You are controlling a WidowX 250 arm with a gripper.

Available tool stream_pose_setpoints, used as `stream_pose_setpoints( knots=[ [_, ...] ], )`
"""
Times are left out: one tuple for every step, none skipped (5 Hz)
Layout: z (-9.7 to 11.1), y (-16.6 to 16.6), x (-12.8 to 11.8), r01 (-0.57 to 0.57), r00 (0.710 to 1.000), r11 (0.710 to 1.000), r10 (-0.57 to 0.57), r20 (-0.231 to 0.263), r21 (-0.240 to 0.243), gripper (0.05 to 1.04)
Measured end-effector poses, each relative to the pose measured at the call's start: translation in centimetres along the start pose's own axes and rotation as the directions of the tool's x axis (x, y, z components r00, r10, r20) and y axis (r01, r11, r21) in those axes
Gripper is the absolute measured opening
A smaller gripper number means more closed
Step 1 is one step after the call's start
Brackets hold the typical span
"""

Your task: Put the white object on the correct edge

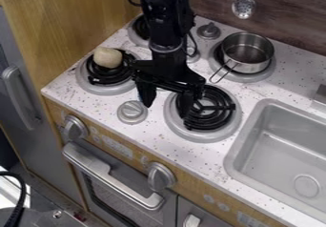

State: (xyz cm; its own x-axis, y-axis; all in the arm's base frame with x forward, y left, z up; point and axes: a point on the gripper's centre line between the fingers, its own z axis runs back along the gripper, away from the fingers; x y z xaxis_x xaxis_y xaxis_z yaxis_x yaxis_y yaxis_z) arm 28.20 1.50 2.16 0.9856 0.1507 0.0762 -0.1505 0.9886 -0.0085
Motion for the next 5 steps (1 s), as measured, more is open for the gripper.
stream_pose_setpoints(
  knots=[
    [-0.7,0.1,-0.5,-0.002,1.000,1.000,0.002,-0.027,0.003,0.997],
    [-0.7,1.0,1.7,-0.059,0.998,0.997,0.060,-0.013,0.050,0.997],
    [-0.6,2.2,4.4,-0.195,0.980,0.977,0.198,-0.033,0.081,0.997],
    [-0.9,4.6,7.0,-0.350,0.935,0.931,0.354,-0.017,0.106,0.997],
    [-0.4,8.3,8.3,-0.537,0.843,0.837,0.537,0.030,0.106,0.997]
  ],
)
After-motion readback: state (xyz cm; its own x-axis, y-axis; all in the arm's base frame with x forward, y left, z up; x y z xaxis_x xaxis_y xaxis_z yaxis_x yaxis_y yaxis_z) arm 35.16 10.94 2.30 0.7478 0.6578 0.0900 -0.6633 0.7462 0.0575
